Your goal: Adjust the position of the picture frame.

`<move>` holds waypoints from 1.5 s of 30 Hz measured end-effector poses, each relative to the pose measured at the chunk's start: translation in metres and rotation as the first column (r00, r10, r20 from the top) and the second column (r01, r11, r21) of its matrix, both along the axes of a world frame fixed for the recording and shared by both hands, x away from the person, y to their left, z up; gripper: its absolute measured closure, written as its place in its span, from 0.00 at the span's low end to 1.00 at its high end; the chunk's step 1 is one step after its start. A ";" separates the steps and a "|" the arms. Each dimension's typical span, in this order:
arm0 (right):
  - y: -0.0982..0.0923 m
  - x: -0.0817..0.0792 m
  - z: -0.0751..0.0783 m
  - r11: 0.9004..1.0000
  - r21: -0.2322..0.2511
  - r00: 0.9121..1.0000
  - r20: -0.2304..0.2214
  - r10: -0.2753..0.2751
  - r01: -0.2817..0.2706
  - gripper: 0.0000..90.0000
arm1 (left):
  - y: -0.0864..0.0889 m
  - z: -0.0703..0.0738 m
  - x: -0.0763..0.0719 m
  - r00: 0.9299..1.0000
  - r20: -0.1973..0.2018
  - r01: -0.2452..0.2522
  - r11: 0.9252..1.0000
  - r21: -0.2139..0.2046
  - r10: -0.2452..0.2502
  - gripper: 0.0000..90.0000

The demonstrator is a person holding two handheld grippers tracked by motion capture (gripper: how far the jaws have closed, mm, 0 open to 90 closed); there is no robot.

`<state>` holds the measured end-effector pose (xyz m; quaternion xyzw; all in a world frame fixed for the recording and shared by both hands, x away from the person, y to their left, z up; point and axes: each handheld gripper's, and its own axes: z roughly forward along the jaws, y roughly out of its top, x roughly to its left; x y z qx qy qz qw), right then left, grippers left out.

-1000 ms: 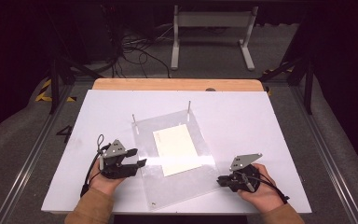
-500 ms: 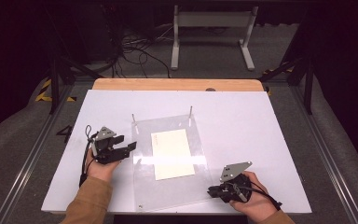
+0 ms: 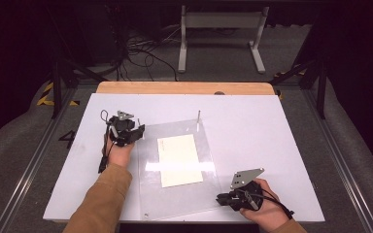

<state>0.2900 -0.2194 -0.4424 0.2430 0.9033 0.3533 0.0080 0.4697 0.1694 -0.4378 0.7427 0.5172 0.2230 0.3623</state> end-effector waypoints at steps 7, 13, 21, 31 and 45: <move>-0.001 -0.003 -0.001 1.000 0.008 1.000 0.009 -0.011 0.011 0.90 | 0.000 -0.004 0.006 0.999 0.032 0.019 0.999 -0.040 -0.017 0.91; -0.002 -0.007 -0.001 1.000 0.007 1.000 0.017 -0.017 0.017 0.92 | -0.009 0.000 0.010 0.999 0.040 0.020 1.000 0.012 -0.020 0.94; -0.003 -0.016 0.000 1.000 0.001 1.000 0.000 0.004 -0.004 0.92 | -0.039 0.004 0.022 0.997 0.051 0.062 0.998 0.030 -0.064 0.94; -0.004 -0.021 0.000 0.999 -0.007 0.999 -0.016 0.032 -0.032 0.92 | -0.048 0.001 0.022 0.994 0.063 0.093 0.995 0.020 -0.094 0.94; -0.006 -0.020 0.005 0.997 0.045 0.998 -0.005 0.056 -0.056 0.86 | -0.035 0.009 0.013 0.985 0.063 0.161 0.986 -0.044 -0.158 0.66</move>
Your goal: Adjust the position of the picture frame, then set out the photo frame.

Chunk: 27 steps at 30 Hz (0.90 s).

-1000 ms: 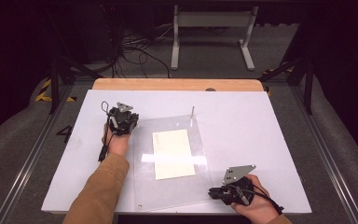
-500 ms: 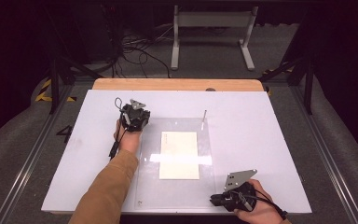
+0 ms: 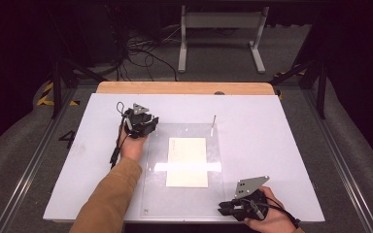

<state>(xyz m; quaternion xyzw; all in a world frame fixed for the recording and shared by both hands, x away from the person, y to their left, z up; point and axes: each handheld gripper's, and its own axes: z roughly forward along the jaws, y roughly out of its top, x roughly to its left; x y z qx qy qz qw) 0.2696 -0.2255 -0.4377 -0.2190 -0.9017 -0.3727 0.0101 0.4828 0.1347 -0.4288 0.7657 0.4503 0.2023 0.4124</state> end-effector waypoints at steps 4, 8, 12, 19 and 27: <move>-0.005 0.003 0.008 0.999 0.038 0.999 0.038 -0.032 0.031 0.85 | 0.009 0.010 -0.021 0.998 0.033 0.053 0.999 -0.011 -0.052 0.60; -0.010 0.008 0.014 0.994 0.069 0.994 0.068 -0.090 0.085 0.82 | 0.017 0.017 -0.048 0.991 0.060 0.123 0.992 -0.015 -0.122 0.57; -0.014 0.015 0.021 0.986 0.098 0.985 0.098 -0.142 0.132 0.78 | 0.022 0.020 -0.068 0.981 0.074 0.180 0.983 -0.023 -0.178 0.54; -0.021 0.031 0.030 0.971 0.113 0.965 0.132 -0.226 0.212 0.75 | 0.028 0.021 -0.101 0.960 0.083 0.271 0.962 -0.034 -0.268 0.48; -0.015 0.057 0.041 0.963 0.109 0.953 0.157 -0.261 0.246 0.78 | 0.036 0.018 -0.117 0.944 0.043 0.328 0.944 -0.026 -0.327 0.42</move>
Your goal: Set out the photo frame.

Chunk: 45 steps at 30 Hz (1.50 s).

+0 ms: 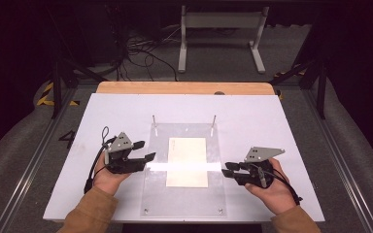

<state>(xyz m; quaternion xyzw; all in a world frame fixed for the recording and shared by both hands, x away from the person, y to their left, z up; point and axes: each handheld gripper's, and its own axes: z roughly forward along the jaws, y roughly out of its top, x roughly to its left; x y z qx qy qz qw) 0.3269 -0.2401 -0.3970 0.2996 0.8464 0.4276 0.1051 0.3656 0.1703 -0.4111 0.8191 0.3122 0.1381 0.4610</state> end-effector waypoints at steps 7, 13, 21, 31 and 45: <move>0.004 0.029 0.017 0.996 -0.034 0.996 -0.010 -0.084 0.084 0.68 | 0.006 -0.002 -0.015 1.000 -0.010 0.004 1.000 0.021 -0.004 0.40; 0.006 0.060 0.024 0.989 -0.052 0.989 -0.033 -0.143 0.141 0.55 | 0.018 -0.006 -0.029 1.000 -0.011 -0.014 0.999 0.041 0.014 0.39; 0.012 0.093 0.026 0.994 -0.015 0.985 0.132 -0.110 0.113 0.65 | 0.036 -0.009 -0.048 0.999 -0.016 -0.029 0.999 0.021 0.029 0.38; 0.024 0.140 0.010 0.987 0.008 0.978 0.131 -0.161 0.161 0.66 | 0.041 -0.012 -0.054 1.000 -0.012 -0.023 0.999 0.022 0.023 0.37; 0.029 0.169 -0.019 0.978 -0.030 0.972 0.124 -0.200 0.205 0.80 | 0.057 -0.023 -0.066 0.996 -0.019 -0.083 0.995 0.049 0.084 0.36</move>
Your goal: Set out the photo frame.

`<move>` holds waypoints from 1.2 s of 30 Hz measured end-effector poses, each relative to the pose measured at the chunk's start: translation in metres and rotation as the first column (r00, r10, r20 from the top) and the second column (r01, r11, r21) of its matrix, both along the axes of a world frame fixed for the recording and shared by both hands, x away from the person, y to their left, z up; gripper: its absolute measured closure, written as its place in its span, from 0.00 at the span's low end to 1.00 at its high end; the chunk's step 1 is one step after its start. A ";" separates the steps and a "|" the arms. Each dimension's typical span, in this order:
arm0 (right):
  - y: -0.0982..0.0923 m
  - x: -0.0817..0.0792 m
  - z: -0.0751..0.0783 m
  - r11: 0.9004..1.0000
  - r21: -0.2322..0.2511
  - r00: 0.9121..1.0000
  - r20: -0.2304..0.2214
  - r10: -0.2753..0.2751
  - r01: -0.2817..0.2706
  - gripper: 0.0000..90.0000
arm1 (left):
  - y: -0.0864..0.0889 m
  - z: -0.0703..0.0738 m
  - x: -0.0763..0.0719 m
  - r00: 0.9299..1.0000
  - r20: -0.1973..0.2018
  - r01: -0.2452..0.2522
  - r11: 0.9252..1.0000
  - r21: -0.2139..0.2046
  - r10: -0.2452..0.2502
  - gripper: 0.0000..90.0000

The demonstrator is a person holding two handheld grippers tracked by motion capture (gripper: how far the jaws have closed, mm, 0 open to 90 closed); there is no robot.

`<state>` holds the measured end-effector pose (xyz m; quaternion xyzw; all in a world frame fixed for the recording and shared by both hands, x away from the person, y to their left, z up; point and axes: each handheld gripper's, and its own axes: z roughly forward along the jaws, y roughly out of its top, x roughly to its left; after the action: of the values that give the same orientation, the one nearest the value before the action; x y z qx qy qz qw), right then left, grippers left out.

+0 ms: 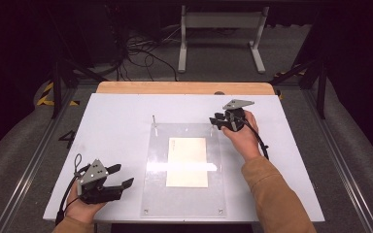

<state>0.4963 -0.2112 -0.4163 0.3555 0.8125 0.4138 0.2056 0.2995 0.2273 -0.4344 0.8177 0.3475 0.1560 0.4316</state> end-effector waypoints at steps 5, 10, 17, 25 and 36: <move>-0.002 0.002 -0.002 1.000 0.003 1.000 -0.007 -0.016 0.016 0.94 | 0.002 -0.001 -0.003 1.000 0.002 -0.007 1.000 0.001 0.007 0.36; -0.002 0.003 -0.003 1.000 -0.005 1.000 0.004 -0.013 0.013 0.95 | 0.000 -0.004 -0.007 1.000 -0.006 0.000 1.000 0.004 0.000 0.36; 0.000 0.007 -0.005 0.999 0.020 0.999 -0.014 -0.048 0.049 0.95 | -0.005 -0.002 -0.013 1.000 -0.002 0.010 1.000 -0.004 -0.010 0.36; -0.002 0.013 -0.006 0.996 0.057 0.995 -0.074 -0.071 0.075 0.95 | -0.006 -0.001 -0.015 1.000 0.002 0.022 1.000 -0.008 -0.022 0.36; -0.006 0.025 -0.005 0.993 0.091 0.988 -0.143 -0.062 0.075 0.95 | -0.002 -0.002 -0.011 1.000 -0.005 0.017 1.000 -0.020 -0.017 0.36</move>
<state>0.5217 -0.2170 -0.4208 0.4210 0.7913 0.4191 0.1449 0.2889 0.2252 -0.4366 0.8166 0.3431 0.1466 0.4404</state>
